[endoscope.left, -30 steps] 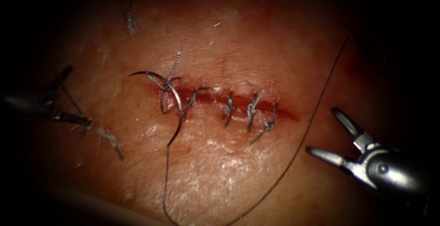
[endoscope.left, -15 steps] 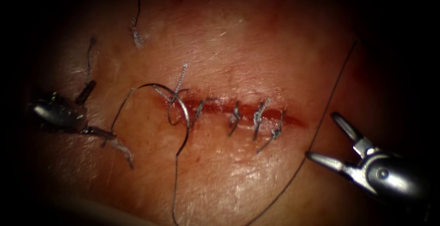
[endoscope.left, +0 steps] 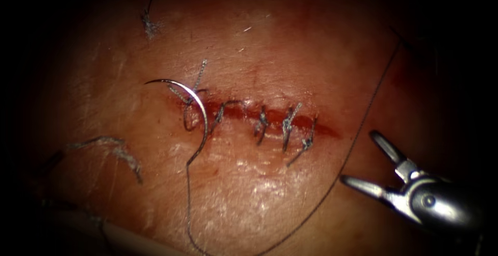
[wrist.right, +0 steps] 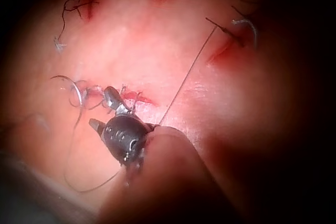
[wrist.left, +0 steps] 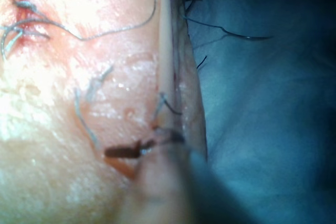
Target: Wound Closure
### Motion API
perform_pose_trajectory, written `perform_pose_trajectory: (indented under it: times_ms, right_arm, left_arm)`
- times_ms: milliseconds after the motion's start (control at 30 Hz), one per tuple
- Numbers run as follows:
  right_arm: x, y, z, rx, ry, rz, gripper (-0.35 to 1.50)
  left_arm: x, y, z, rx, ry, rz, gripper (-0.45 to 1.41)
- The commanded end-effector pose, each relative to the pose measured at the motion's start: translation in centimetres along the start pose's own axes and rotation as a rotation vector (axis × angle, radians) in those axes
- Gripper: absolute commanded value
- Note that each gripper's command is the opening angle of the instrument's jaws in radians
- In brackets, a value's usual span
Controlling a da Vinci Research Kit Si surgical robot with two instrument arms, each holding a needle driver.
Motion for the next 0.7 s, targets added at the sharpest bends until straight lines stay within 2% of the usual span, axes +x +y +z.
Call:
perform_pose_trajectory:
  times_ms: [33,67,100,167,233,300,467,500,600,633,700]
  right_arm:
    - [-0.01,-0.08,0.1,0.004,0.003,0.003,1.45]
    - [-0.01,-0.08,0.11,0.006,0.0,0.003,1.45]
    - [-0.01,-0.08,0.12,0.008,0.001,0.003,1.43]
    - [-0.01,-0.09,0.13,0.009,0.003,0.003,1.43]
    - [0.0,-0.1,0.14,0.013,0.001,0.003,1.43]
    - [-0.01,-0.09,0.14,0.016,0.003,0.003,1.43]
    - [0.01,-0.04,0.15,0.035,0.013,0.007,1.4]
    - [0.04,0.0,0.16,0.047,0.018,0.011,1.38]
    - [0.1,0.09,0.17,0.11,0.028,0.018,1.3]
    - [0.17,0.19,0.19,0.163,0.027,0.023,1.23]
    - [0.24,0.31,0.2,0.199,0.04,0.016,1.13]
  left_arm:
    - [0.07,0.07,-0.01,-0.021,0.055,-0.027,0.95]
    - [0.18,0.05,-0.05,-0.033,0.096,-0.043,0.95]
    - [0.43,0.02,-0.13,-0.042,0.171,-0.079,0.95]
    - [0.75,0.01,-0.24,-0.057,0.237,-0.107,0.95]
    - [1.34,-0.03,-0.45,-0.092,0.36,-0.135,0.93]
    - [1.68,-0.14,-0.6,-0.084,0.434,-0.145,0.89]
    - [1.99,-0.3,-0.78,-0.103,0.523,-0.152,0.84]
    - [2.06,-0.32,-0.82,-0.137,0.566,-0.188,0.84]
    - [2.18,-0.38,-0.86,-0.183,0.618,-0.218,0.81]
    - [2.3,-0.45,-0.87,-0.234,0.665,-0.231,0.76]
    - [2.42,-0.53,-0.85,-0.271,0.702,-0.211,0.73]
